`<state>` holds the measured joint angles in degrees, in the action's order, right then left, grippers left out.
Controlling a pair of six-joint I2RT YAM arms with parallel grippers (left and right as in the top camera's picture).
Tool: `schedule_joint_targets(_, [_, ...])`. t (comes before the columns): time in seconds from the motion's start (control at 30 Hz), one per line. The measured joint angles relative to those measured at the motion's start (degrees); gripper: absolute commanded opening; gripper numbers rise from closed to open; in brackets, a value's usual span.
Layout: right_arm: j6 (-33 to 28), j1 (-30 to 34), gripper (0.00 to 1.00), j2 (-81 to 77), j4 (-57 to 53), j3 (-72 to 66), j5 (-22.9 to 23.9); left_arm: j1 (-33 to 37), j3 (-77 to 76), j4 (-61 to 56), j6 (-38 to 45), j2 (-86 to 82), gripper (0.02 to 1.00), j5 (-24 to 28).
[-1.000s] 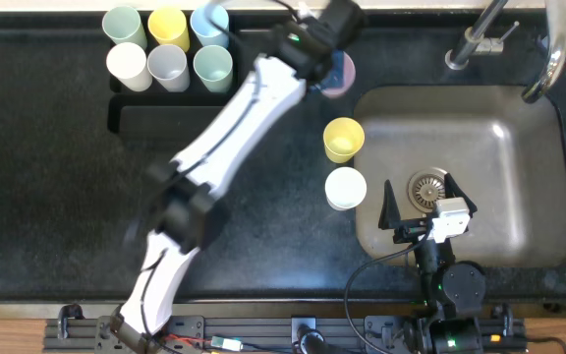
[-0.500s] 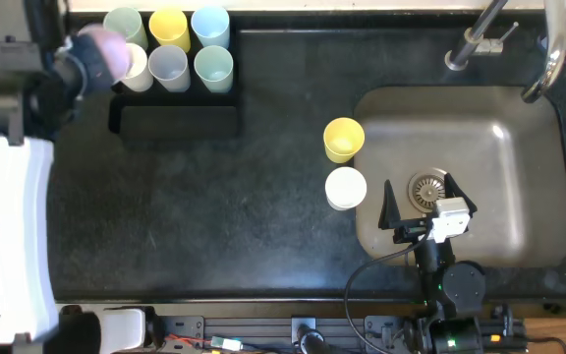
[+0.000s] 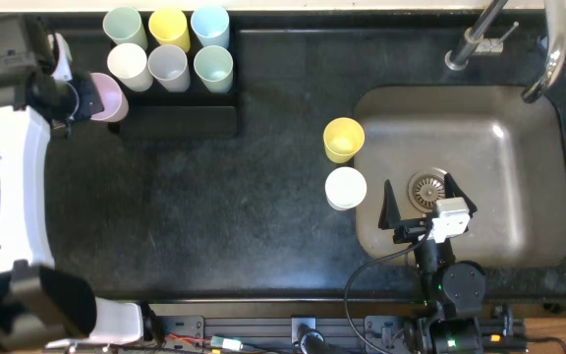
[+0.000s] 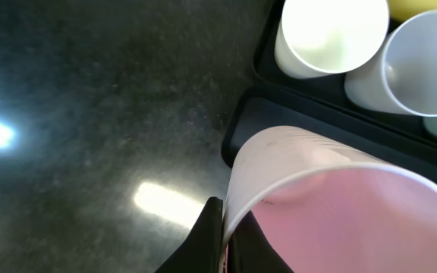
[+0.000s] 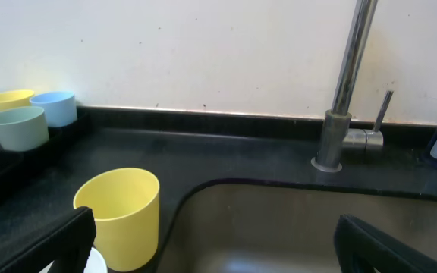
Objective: Store Cups
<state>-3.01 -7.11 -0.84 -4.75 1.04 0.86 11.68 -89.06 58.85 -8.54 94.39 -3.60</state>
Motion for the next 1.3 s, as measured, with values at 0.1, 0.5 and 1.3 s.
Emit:
schedule_joint_targets(0.1, [0.0, 0.0, 0.998, 0.0, 0.0, 0.0, 0.0, 0.0, 0.3, -1.2, 0.2, 3.0, 0.034, 0.3])
schedule_joint_targets(0.5, [0.0, 0.0, 0.996, 0.0, 0.0, 0.0, 0.0, 0.0, 0.3, -4.7, 0.2, 9.5, 0.034, 0.6])
schedule_joint_targets(1.3, [0.0, 0.0, 0.996, 0.0, 0.0, 0.0, 0.0, 0.0, 0.3, -7.7, 0.4, 16.3, 0.261, 1.7])
